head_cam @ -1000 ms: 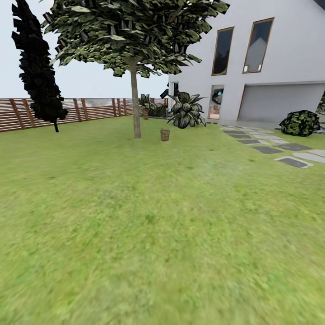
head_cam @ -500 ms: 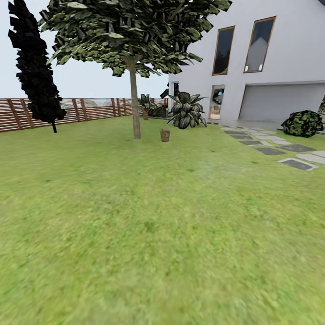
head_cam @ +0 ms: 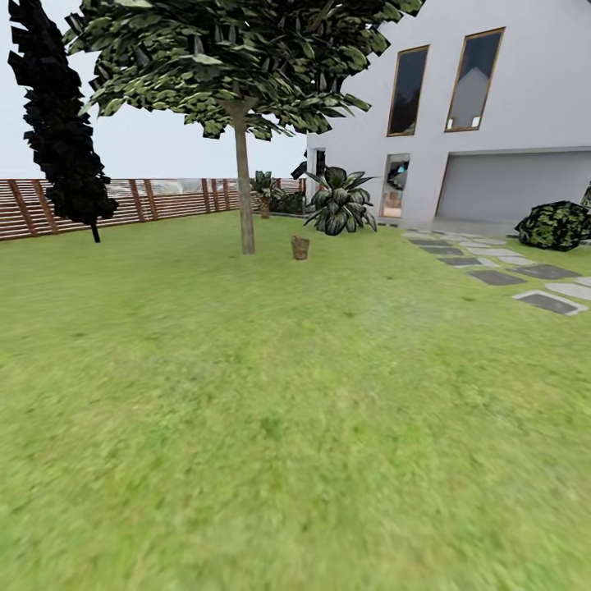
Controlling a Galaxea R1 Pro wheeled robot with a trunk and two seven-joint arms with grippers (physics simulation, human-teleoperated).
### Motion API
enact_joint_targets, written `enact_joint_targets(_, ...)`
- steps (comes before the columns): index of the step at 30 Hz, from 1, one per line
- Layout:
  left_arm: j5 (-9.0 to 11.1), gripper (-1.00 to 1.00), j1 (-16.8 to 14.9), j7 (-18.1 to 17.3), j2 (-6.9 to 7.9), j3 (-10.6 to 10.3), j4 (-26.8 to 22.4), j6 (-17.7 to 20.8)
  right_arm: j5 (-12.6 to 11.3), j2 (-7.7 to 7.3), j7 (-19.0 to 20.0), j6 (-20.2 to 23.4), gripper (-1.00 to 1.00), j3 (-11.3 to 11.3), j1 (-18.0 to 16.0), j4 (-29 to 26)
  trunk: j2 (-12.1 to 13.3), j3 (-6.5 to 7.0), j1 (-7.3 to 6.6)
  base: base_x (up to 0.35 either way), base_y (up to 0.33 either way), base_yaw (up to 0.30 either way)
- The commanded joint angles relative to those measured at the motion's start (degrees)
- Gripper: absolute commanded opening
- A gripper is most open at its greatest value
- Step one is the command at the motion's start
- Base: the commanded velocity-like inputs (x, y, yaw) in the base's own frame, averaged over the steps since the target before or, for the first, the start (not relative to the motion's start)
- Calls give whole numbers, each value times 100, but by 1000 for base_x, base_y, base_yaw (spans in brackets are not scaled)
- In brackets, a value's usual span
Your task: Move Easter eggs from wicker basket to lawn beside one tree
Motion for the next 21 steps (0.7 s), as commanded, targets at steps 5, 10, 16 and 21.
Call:
enact_joint_targets(5, -6, 100, -3, -9, 2, -9, 4, -19, 6, 1, -1, -11, 100, -4, 1, -5, -4, -7, 4, 331, 0, 0)
enact_joint_targets(10, -6, 100, -3, -9, 2, -9, 4, -17, 6, 1, -1, -11, 100, -4, 1, -4, -4, -7, 4, 332, 0, 0)
enact_joint_targets(16, -6, 100, -3, -9, 2, -9, 4, -17, 6, 1, -3, -11, 100, -4, 1, -4, -4, -7, 4, 331, 0, 0)
enact_joint_targets(21, -6, 100, -3, -9, 2, -9, 4, -21, 6, 1, -1, -9, 100, -4, 1, -7, -4, -7, 4, 331, 0, 0)
